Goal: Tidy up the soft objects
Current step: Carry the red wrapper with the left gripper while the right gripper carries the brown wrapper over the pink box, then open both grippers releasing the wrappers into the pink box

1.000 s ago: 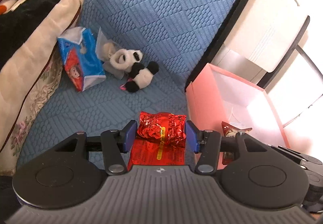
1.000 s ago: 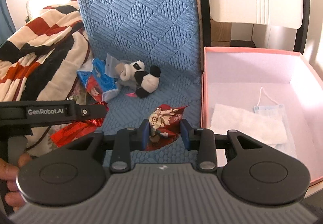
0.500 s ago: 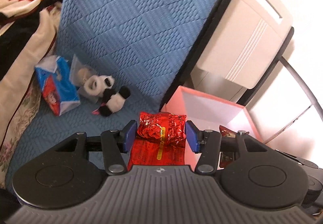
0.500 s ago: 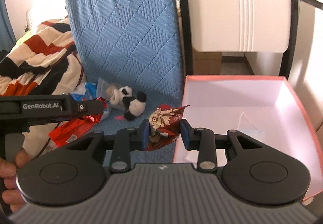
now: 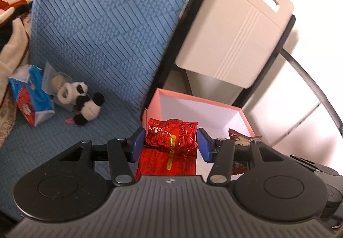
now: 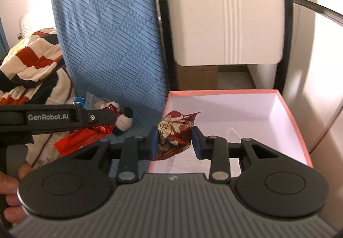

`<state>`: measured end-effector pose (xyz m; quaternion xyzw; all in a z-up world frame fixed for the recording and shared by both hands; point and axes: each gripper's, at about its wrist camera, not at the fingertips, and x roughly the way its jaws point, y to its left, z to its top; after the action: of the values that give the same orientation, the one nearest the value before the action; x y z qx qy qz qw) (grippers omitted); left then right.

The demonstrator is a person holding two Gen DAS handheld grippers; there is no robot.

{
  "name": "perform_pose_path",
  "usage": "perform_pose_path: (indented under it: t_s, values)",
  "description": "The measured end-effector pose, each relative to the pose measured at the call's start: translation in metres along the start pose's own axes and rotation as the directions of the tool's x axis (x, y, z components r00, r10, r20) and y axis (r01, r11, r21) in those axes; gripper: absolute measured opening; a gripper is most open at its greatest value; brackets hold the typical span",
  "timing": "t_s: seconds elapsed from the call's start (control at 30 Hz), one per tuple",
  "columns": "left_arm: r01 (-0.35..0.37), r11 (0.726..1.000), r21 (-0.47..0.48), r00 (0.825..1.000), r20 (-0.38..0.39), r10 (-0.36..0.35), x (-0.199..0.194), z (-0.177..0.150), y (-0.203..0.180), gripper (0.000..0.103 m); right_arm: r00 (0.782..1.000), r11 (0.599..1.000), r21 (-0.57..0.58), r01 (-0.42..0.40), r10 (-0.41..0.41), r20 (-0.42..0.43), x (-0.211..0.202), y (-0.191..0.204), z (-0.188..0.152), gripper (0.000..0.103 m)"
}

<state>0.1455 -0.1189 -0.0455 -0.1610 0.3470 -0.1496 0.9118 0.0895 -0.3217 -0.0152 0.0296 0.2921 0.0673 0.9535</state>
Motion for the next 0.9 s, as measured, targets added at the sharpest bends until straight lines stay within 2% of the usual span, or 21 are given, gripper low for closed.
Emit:
perform_pose_path:
  t_s: [0.43, 0.9]
  values:
    - [0.005, 0.999, 0.037, 0.994, -0.107, -0.001, 0.049, -0.039, -0.037, 0.058, 0.996, 0.996, 0.077, 0.055, -0.049, -0.071, 0.007, -0.058, -0.035, 0.037]
    - [0.006, 0.997, 0.072, 0.981, -0.193, 0.008, 0.089, -0.061, -0.044, 0.058, 0.985, 0.986, 0.140, 0.085, -0.062, -0.159, 0.034, -0.088, -0.066, 0.037]
